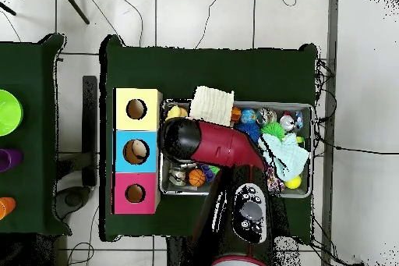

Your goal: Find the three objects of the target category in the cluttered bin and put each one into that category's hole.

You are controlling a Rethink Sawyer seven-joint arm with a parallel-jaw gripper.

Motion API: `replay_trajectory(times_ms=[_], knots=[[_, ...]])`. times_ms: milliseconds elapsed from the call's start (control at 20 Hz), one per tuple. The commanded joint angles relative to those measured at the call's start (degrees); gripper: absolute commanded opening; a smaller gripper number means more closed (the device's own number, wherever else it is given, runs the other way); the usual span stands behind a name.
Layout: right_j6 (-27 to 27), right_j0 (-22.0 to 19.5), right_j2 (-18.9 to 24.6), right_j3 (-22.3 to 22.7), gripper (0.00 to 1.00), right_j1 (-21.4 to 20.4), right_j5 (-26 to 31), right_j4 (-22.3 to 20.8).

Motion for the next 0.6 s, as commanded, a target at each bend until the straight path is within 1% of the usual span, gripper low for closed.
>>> replay_trajectory(times_ms=[50,400,600], knots=[[11.51,0.43,0.76,-4.39,0.0,-0.22,8.32,1.51],[11.84,0.81,0.33,-7.0,0.0,-0.1,11.96,1.48],[11.97,1.01,0.08,-7.89,0.0,0.07,12.98,1.51]])
